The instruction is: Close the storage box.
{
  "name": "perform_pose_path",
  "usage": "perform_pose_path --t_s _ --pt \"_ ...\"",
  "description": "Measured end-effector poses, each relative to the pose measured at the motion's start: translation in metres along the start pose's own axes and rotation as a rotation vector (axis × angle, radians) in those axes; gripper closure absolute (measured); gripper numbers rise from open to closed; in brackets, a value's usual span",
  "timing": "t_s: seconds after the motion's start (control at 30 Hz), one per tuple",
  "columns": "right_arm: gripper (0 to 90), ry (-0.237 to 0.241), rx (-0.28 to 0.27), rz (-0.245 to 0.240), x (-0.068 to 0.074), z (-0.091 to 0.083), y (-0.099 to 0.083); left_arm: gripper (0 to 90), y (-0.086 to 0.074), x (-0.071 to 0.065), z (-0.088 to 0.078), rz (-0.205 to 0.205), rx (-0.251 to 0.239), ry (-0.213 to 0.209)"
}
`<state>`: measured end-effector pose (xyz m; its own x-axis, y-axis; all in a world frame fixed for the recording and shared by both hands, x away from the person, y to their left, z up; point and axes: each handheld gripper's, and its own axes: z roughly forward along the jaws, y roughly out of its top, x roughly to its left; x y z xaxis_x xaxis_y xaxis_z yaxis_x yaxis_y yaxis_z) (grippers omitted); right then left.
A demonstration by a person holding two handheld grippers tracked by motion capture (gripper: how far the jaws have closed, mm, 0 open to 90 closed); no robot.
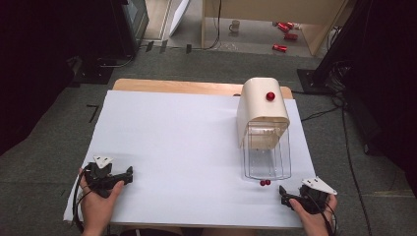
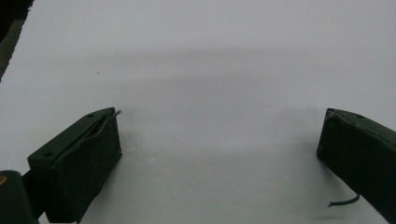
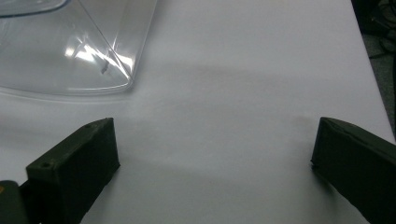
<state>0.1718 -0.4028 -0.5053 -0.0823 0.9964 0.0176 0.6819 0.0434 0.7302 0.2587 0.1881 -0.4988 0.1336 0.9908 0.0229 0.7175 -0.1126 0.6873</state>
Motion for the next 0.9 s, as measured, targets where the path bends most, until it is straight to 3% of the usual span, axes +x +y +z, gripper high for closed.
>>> perform_pose_path --t_s 0.07,0.23,0.37,0.57,0.67,0.77,0.9 --pt "0.8 0.003 -0.001 0.026 0.002 -0.002 0.002 0.0 0.0 0.0 0.0 0.0 0.0 0.0" --pt "0.8 0.021 -0.019 0.009 0.016 -0.012 0.007 0.0 0.0 0.0 0.0 0.0 -0.001 0.0" --pt "1.0 0.027 -0.028 0.025 0.021 -0.021 0.009 0.0 0.0 0.0 0.0 0.0 -0.001 0.0" --pt "10.2 0.039 -0.062 0.031 0.032 -0.034 0.012 0.0 0.0 0.0 0.0 0.0 -0.001 0.0" --pt "14.2 0.082 -0.091 0.028 0.041 -0.04 0.016 0.0 0.0 0.0 0.0 0.0 0.0 0.0" --pt "16.9 0.093 -0.106 0.022 0.046 -0.043 0.018 0.0 0.0 0.0 0.0 0.0 0.0 0.0" --pt "31.4 0.085 -0.159 0.039 0.056 -0.05 0.023 0.0 0.0 0.0 0.0 0.0 0.0 0.0"
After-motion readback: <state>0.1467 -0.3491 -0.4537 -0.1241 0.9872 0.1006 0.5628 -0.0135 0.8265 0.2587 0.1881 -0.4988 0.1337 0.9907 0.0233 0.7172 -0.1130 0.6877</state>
